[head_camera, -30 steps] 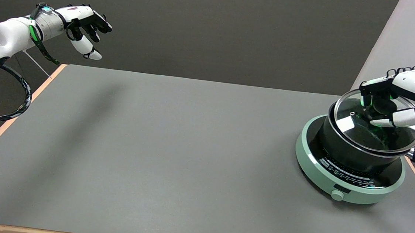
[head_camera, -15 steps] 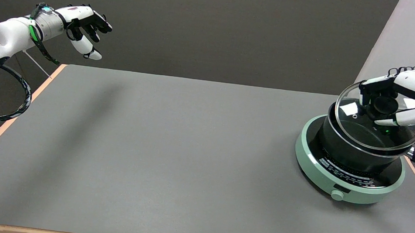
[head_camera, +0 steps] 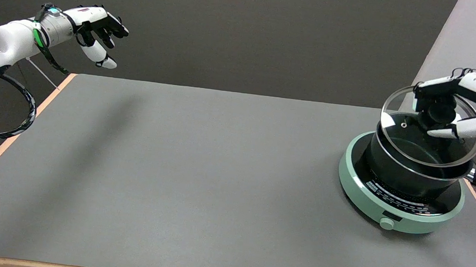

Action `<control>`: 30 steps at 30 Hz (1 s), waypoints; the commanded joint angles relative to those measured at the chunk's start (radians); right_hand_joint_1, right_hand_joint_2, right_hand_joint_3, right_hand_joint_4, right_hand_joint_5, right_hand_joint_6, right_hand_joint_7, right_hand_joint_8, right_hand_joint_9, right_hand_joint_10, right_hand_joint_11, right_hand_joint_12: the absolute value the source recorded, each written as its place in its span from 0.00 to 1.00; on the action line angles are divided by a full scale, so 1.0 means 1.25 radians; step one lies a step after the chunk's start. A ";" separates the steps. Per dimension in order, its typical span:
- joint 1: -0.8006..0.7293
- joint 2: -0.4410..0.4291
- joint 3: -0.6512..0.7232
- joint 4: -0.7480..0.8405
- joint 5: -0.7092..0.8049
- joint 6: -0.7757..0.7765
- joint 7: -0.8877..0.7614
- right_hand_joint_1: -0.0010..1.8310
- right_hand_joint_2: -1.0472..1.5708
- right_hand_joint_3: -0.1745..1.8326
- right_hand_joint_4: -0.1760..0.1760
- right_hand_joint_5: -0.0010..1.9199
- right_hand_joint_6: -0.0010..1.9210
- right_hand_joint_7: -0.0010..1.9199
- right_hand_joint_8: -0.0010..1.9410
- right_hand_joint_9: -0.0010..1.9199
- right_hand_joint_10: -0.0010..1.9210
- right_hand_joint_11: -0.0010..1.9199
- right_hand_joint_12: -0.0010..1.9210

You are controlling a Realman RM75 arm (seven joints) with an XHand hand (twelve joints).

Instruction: Pick up the pot lid.

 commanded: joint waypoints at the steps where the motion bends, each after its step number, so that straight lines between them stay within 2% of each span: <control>1: 0.061 0.046 -0.035 -0.048 0.124 -0.048 0.128 0.81 0.74 0.38 1.00 0.32 0.64 0.43 0.69 0.40 0.83 0.34 1.00; 8: 0.184 0.102 -0.166 -0.048 0.124 -0.031 0.170 0.82 0.74 0.38 1.00 0.33 0.62 0.43 0.68 0.41 0.82 0.36 1.00; 10: 0.228 0.119 -0.217 -0.047 0.124 -0.016 0.179 0.82 0.73 0.40 1.00 0.32 0.65 0.44 0.69 0.41 0.82 0.37 1.00; 12: 0.294 0.136 -0.292 -0.044 0.124 0.005 0.187 0.82 0.74 0.38 1.00 0.32 0.62 0.44 0.68 0.41 0.82 0.36 1.00; 14: 0.370 0.151 -0.374 -0.039 0.123 0.029 0.188 0.82 0.73 0.41 1.00 0.31 0.66 0.44 0.69 0.41 0.82 0.37 1.00; 17: 0.492 0.164 -0.486 -0.029 0.117 0.064 0.195 0.82 0.73 0.41 1.00 0.31 0.65 0.44 0.69 0.41 0.82 0.37 1.00; 19: 0.532 0.173 -0.544 -0.017 0.115 0.099 0.204 0.82 0.73 0.41 1.00 0.31 0.65 0.44 0.69 0.41 0.82 0.37 1.00; 30: 0.533 0.177 -0.530 0.123 -0.014 0.325 0.273 0.82 0.72 0.41 1.00 0.31 0.66 0.44 0.69 0.41 0.82 0.37 1.00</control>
